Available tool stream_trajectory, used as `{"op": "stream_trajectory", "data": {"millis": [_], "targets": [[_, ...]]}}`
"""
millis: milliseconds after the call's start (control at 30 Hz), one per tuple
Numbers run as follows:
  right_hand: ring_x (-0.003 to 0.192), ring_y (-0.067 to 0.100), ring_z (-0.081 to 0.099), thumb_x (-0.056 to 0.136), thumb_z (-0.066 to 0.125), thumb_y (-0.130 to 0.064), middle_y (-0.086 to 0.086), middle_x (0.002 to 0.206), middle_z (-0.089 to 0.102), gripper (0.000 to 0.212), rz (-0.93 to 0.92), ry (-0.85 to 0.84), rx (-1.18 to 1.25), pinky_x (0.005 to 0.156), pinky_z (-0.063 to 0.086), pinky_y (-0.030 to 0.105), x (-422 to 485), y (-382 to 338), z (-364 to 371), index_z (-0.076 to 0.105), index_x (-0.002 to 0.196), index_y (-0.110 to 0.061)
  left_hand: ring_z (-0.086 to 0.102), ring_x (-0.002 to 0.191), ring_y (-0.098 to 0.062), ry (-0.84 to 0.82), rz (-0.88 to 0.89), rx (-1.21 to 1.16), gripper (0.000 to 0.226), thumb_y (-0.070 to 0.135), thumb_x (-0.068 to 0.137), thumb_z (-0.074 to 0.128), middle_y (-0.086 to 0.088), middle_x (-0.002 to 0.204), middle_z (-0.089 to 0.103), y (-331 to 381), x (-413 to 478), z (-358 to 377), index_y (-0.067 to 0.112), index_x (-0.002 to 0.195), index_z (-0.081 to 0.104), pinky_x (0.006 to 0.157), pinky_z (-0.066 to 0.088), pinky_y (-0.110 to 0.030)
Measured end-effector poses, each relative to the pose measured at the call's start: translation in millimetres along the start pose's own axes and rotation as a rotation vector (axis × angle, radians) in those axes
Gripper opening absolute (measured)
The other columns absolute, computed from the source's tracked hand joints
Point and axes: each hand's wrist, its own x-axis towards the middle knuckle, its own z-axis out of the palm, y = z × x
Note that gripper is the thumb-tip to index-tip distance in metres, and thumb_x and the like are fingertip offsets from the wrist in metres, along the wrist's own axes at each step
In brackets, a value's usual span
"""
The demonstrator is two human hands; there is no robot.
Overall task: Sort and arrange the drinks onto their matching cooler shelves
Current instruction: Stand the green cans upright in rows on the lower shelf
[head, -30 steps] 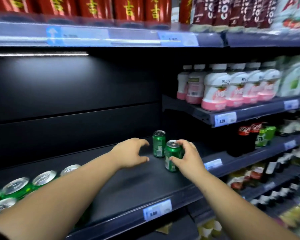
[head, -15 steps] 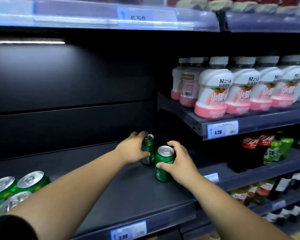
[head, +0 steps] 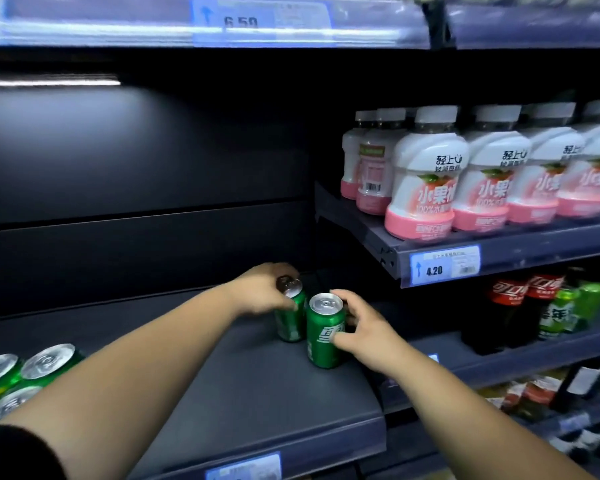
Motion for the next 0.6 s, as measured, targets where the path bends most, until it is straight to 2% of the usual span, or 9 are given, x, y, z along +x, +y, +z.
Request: {"op": "stream_trajectory", "data": {"millis": [67, 167, 267, 367, 600], "targets": [[0.109, 0.005, 0.065, 0.061, 0.073, -0.024, -0.013, 0.118, 0.068, 0.066, 0.002, 0.019, 0.008, 0.099, 0.053, 0.03, 1, 1, 3, 0.055, 0.118, -0.052, 0.055, 0.113, -0.021, 0.023, 0.003, 0.047, 0.067, 0.037, 0.073, 0.084, -0.001, 0.121, 0.059, 1, -3, 4, 0.019, 0.131, 0.056, 0.088, 0.043, -0.025], [0.101, 0.002, 0.065, 0.065, 0.078, -0.016, -0.012, 0.11, 0.069, 0.06, -0.014, 0.048, -0.01, 0.092, 0.054, 0.028, -2, -4, 7, 0.056, 0.113, -0.046, 0.058, 0.109, -0.023, 0.064, 0.019, 0.066, 0.063, 0.033, 0.072, 0.086, -0.005, 0.121, 0.061, -3, -10, 0, 0.015, 0.126, 0.059, 0.088, 0.047, -0.028], [0.093, -0.007, 0.064, 0.072, 0.08, -0.002, -0.01, 0.107, 0.069, 0.056, -0.049, 0.044, -0.025, 0.088, 0.052, 0.021, -5, -11, 14, 0.057, 0.11, -0.036, 0.057, 0.113, -0.019, 0.012, 0.044, 0.096, 0.064, 0.026, 0.071, 0.087, -0.001, 0.124, 0.061, -14, -31, -17, 0.015, 0.127, 0.06, 0.093, 0.045, -0.027], [0.093, -0.006, 0.064, 0.071, 0.081, 0.0, -0.009, 0.106, 0.07, 0.054, -0.082, 0.022, -0.03, 0.085, 0.051, 0.017, -8, -23, 32, 0.058, 0.109, -0.031, 0.054, 0.114, -0.011, -0.078, 0.027, 0.118, 0.066, 0.016, 0.07, 0.087, 0.006, 0.123, 0.059, -29, -64, -39, 0.016, 0.129, 0.059, 0.098, 0.042, -0.023], [0.09, -0.009, 0.063, 0.07, 0.083, -0.002, -0.01, 0.105, 0.069, 0.053, -0.135, -0.114, -0.01, 0.081, 0.048, 0.012, -24, -70, 115, 0.059, 0.109, -0.03, 0.062, 0.095, -0.012, -0.207, -0.053, 0.204, 0.061, 0.009, 0.062, 0.088, 0.01, 0.106, 0.063, -84, -150, -85, 0.035, 0.109, 0.059, 0.083, 0.054, -0.03]]}}
